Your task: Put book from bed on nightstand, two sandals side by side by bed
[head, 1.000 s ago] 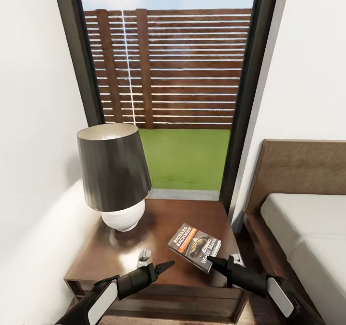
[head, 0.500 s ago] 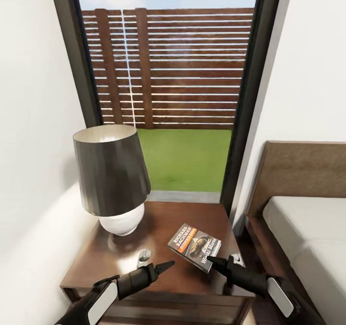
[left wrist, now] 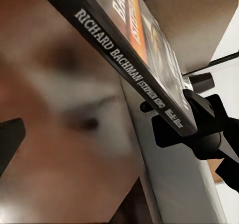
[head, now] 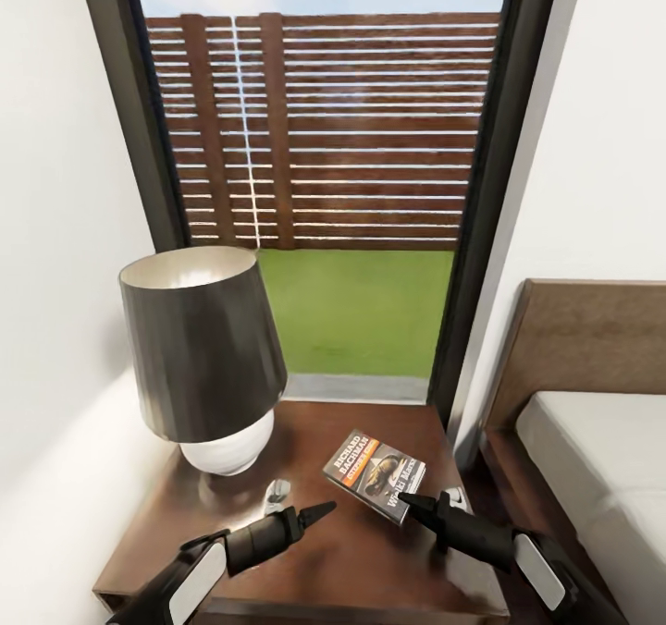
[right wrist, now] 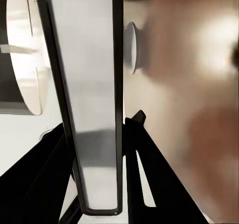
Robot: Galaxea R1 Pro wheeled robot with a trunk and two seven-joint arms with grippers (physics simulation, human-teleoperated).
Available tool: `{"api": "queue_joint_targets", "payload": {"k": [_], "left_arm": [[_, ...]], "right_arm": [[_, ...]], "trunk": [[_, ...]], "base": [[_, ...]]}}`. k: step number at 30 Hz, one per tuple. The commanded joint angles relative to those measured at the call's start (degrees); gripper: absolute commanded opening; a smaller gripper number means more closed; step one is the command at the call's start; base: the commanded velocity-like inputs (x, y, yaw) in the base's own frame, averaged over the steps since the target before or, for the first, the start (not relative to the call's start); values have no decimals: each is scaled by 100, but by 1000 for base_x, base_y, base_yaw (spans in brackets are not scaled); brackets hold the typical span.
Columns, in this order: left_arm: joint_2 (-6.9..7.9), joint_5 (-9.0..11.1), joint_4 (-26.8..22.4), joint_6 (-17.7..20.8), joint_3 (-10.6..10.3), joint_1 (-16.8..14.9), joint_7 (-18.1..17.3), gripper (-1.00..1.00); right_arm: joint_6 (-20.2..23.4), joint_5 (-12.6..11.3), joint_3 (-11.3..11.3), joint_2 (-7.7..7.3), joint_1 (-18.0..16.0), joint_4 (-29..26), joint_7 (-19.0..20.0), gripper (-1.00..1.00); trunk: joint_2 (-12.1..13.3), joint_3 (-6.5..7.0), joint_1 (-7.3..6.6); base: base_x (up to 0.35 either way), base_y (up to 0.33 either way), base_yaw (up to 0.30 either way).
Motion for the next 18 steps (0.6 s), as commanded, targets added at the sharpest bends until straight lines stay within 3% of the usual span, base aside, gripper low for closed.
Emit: {"api": "queue_joint_targets", "payload": {"k": [1,5,14,18], "left_arm": [[6,60,-2,49,-23,-4,1,100],[6,60,-2,47,-23,-4,1,100],[6,60,-1,46,-23,-4,1,100],[6,60,1,44,-23,-4,6,100]], "right_arm": [[27,-13,-2,-1,-3,1,16,-100],[27,-13,2,-1,-3,2,16,-100],[27,-13,3,-1,-3,0,16,-100],[27,-13,2,-1,-3,-2,16,-100]], "trunk": [[-2,-6,2],[-2,-6,2],[-2,-6,2],[-7,-94,12]], "base": [[301,0,0],[183,0,0],[18,0,0],[0,0,0]]}}
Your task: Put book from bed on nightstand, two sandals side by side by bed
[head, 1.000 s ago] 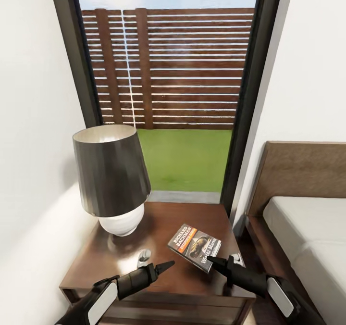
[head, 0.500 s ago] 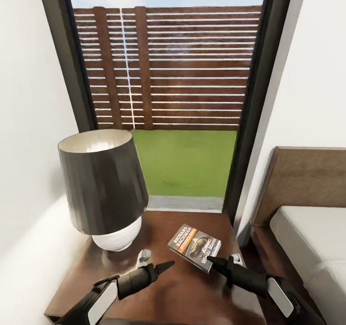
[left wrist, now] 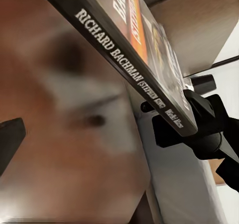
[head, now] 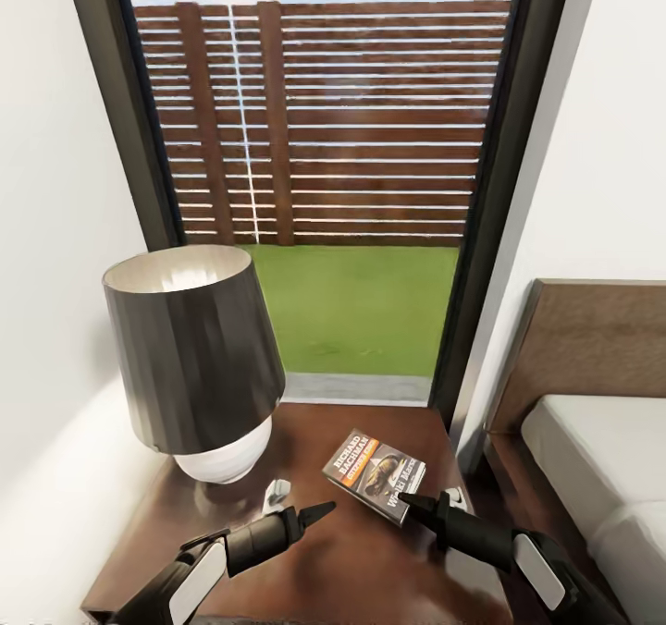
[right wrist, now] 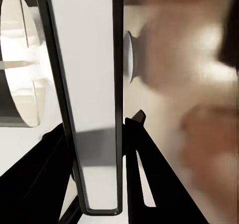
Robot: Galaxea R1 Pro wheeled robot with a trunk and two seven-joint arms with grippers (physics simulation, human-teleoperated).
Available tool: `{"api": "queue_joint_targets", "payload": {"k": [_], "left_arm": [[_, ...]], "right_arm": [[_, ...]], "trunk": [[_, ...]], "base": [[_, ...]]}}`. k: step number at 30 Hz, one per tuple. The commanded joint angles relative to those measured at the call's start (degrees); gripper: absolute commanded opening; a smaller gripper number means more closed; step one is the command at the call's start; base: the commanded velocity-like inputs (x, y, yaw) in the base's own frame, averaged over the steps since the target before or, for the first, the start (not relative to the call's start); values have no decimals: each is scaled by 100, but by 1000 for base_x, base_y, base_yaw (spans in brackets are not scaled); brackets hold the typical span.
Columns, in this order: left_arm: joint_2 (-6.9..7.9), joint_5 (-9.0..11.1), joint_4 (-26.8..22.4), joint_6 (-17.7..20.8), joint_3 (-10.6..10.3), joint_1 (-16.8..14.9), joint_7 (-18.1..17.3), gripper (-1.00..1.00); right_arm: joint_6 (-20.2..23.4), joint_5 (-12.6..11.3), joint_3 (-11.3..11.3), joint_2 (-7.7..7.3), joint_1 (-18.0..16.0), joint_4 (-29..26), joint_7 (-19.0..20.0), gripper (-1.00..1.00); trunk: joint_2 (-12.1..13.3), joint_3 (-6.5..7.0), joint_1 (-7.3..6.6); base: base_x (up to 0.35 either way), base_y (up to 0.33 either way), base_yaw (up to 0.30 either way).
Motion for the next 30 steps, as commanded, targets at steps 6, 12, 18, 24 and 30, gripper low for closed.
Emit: {"api": "queue_joint_targets", "payload": {"k": [6,12,18,24,30], "left_arm": [[6,61,-5,52,-23,-4,1,100],[6,61,-5,51,-23,-4,1,100],[6,61,-5,49,-27,-4,4,100],[6,61,-5,46,-26,-4,-1,100],[-3,61,-5,49,-28,-4,2,100]], "right_arm": [[29,-16,-3,-1,-3,5,17,-100],[29,-16,-2,-1,-3,1,17,-100],[29,-16,-4,-1,-3,3,17,-100],[29,-16,-2,-1,-3,3,17,-100],[29,-16,4,-1,-3,1,17,-100]], "trunk": [[-5,-50,4],[-8,-95,9],[-16,-228,24],[-16,-228,24],[-21,-316,34]], "base": [[0,0,0],[0,0,0],[0,0,0],[0,0,0],[0,0,0]]}}
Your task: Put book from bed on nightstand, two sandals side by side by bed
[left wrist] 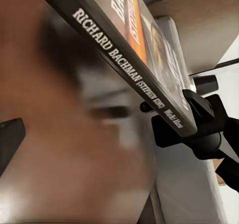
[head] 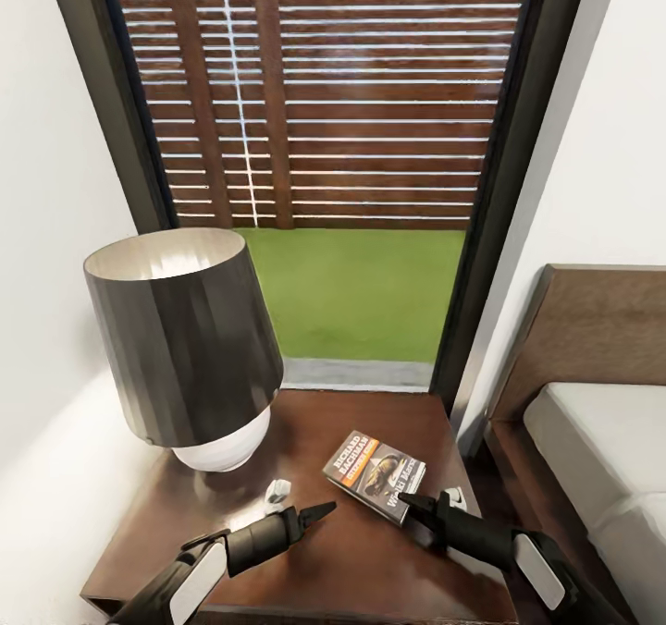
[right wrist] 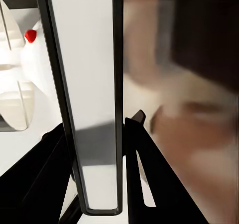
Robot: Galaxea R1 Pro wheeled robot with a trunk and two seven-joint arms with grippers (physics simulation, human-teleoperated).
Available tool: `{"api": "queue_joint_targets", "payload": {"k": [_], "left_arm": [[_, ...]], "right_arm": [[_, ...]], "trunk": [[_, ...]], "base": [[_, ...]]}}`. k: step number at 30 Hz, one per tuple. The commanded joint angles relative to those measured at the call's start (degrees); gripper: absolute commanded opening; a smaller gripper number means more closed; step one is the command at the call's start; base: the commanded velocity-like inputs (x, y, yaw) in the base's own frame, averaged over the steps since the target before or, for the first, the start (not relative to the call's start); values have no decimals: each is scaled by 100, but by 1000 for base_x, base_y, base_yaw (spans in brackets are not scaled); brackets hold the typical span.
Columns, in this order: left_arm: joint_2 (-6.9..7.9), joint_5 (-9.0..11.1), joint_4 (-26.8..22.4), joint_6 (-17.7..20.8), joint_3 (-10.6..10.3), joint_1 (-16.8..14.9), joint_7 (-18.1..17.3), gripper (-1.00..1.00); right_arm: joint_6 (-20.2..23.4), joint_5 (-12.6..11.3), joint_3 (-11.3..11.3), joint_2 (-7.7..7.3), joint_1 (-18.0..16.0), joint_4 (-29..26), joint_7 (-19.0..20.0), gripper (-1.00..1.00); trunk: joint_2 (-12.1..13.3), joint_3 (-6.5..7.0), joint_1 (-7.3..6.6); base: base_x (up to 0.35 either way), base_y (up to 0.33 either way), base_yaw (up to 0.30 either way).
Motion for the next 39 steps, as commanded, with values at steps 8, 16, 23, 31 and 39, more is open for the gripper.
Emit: {"api": "queue_joint_targets", "payload": {"k": [8,16,23,31,39], "left_arm": [[-60,61,6,46,-18,-4,-3,100],[-65,61,1,51,-18,-4,-3,100],[-63,61,4,52,-18,-4,-4,100],[-65,61,5,49,-18,-4,-4,100],[-63,61,6,51,-18,-4,-4,100]], "right_arm": [[29,-18,0,-1,-3,3,16,-100],[29,-18,-4,-1,-3,1,16,-100],[29,-18,-5,-1,-3,3,16,-100],[29,-19,-6,-1,-3,1,16,-100],[29,-20,-4,-1,-3,1,16,-100]], "trunk": [[-5,-50,4],[-9,-116,11],[-12,-161,16],[-12,-161,16],[-12,-161,16]], "base": [[0,0,0],[0,0,0],[0,0,0],[0,0,0],[0,0,0]]}}
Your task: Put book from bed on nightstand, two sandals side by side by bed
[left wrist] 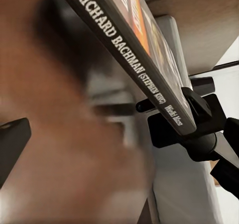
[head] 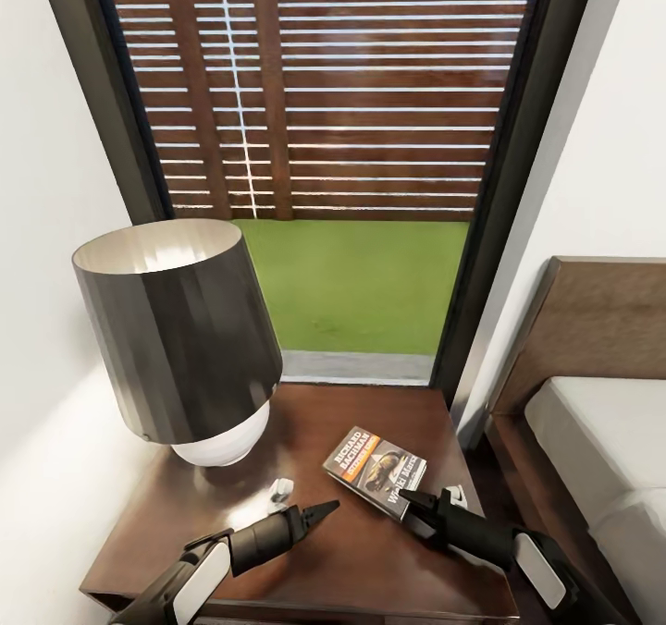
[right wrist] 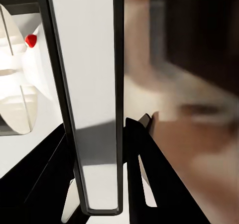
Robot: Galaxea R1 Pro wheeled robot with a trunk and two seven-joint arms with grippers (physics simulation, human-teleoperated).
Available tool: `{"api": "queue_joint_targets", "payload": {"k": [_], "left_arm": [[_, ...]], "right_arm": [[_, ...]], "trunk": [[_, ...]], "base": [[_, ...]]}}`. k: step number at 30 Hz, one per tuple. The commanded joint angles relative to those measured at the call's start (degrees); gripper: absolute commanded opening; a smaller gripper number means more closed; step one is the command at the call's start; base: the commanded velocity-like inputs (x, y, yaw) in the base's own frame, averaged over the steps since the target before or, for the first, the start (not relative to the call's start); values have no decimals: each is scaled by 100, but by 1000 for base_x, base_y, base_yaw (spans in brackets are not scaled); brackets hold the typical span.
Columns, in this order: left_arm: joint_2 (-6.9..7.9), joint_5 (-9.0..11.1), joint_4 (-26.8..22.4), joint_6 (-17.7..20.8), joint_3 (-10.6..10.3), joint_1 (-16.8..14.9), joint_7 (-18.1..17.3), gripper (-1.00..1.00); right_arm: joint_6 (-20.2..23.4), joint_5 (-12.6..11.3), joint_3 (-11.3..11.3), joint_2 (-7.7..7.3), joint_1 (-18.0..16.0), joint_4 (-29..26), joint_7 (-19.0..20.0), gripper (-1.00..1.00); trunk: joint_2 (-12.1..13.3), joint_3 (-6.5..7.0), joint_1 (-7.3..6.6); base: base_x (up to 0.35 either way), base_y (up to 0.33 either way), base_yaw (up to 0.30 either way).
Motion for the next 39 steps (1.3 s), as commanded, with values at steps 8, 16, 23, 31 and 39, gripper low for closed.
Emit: {"api": "queue_joint_targets", "payload": {"k": [8,16,23,31,39], "left_arm": [[5,24,4,46,-31,-3,14,100],[4,24,4,53,-31,-3,16,100],[4,24,4,52,-31,-3,19,100],[4,24,4,51,-31,-3,16,100],[4,24,4,50,-31,-3,17,100]], "right_arm": [[6,89,9,1,2,9,-52,-100],[6,89,5,1,2,9,-52,-100],[6,90,7,1,2,7,-51,-100],[6,90,5,1,2,8,-52,-100],[6,90,13,1,2,10,-51,-100]], "trunk": [[1,38,-5],[4,82,-10],[4,82,-10],[4,82,-10],[4,82,-10]], "base": [[0,0,0],[0,0,0],[0,0,0],[0,0,0],[0,0,0]]}}
